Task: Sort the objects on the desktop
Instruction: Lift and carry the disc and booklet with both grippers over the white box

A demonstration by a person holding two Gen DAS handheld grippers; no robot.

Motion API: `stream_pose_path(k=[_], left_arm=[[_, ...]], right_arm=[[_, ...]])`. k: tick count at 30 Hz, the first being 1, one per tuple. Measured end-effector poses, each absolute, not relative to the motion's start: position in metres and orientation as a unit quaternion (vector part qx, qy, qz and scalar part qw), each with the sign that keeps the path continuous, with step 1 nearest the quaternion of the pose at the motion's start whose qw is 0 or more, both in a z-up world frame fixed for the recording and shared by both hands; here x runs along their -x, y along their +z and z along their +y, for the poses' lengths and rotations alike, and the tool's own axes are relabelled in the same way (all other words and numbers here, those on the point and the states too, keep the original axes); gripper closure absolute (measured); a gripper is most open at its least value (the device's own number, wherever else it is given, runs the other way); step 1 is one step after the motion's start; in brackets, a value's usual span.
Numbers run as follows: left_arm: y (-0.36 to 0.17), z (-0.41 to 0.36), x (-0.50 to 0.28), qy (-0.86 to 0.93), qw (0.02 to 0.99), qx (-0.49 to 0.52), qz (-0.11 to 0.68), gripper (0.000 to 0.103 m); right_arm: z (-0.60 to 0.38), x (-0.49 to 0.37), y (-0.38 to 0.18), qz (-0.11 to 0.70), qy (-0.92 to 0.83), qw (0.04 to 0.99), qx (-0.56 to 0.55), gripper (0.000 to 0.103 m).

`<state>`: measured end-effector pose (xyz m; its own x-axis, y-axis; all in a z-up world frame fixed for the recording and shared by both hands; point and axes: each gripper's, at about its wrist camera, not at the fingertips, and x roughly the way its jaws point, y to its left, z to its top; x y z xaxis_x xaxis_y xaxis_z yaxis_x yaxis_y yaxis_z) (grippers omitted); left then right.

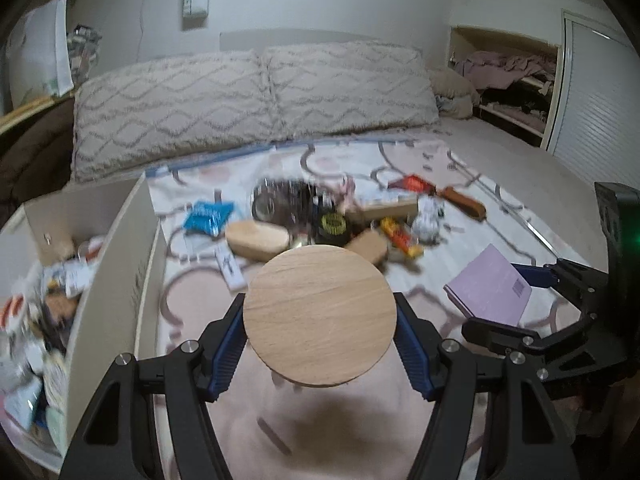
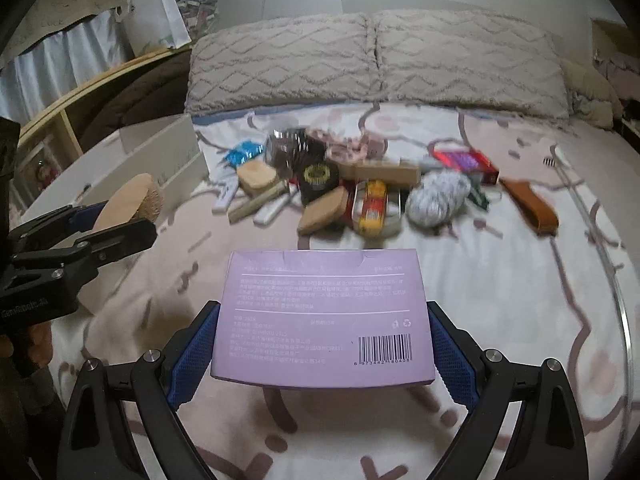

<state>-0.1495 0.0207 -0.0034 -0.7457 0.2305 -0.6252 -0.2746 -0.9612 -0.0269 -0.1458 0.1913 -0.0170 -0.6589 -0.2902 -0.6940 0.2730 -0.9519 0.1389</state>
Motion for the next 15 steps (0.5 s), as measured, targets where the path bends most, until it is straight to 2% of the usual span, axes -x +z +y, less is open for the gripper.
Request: stream_pose_path(k=[15], left_arm=[[0.062, -0.027, 0.172, 0.961, 0.097, 0.26, 0.01, 0.035]], right_arm=[[0.164, 0.189, 0.046, -0.046, -0.922, 0.18, -0.34, 0.006]])
